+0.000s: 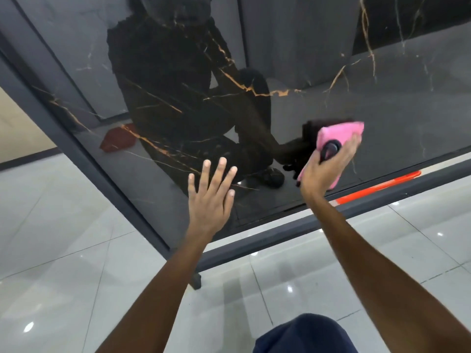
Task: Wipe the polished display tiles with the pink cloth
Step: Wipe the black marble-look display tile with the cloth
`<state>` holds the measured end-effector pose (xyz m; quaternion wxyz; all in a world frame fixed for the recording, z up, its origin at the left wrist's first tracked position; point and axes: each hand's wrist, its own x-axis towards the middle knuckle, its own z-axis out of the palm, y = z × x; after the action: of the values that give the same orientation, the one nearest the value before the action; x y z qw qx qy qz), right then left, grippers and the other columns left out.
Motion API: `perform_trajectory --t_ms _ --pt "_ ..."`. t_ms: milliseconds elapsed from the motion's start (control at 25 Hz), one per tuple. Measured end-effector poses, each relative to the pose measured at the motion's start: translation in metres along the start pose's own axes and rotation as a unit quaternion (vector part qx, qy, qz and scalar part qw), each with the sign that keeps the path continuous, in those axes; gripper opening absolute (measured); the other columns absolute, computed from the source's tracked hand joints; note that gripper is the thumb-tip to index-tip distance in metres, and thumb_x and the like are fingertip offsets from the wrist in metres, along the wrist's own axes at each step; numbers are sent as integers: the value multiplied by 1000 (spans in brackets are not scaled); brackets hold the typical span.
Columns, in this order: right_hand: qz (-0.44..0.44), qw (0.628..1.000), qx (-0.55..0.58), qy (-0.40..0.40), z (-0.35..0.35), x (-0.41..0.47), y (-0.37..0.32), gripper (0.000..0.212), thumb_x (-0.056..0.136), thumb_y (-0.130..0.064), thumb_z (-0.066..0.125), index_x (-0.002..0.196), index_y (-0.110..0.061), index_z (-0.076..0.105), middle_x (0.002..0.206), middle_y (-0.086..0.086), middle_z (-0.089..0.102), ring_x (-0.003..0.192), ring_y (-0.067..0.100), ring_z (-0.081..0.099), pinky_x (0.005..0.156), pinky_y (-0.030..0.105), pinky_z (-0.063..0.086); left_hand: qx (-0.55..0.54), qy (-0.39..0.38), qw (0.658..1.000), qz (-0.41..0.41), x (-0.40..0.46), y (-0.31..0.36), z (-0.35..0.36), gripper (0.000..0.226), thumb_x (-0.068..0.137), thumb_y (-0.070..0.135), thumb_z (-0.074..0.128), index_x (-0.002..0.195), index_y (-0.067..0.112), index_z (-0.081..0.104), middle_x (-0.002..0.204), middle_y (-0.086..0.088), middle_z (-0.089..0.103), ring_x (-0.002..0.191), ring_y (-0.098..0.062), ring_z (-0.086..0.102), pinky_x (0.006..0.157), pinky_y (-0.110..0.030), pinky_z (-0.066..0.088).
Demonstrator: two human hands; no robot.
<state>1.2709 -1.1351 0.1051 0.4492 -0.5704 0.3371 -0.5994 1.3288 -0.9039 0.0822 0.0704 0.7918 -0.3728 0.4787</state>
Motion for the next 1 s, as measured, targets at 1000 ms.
perform_trajectory --t_ms 1000 --pt "101 994 -23 -20 -21 75 34 72 83 4 47 149 3 20 157 23 16 146 37 14 121 39 9 -57 29 994 -87 14 22 5 42 103 30 28 144 25 37 157 3 22 148 -17 8 116 -45 -3"
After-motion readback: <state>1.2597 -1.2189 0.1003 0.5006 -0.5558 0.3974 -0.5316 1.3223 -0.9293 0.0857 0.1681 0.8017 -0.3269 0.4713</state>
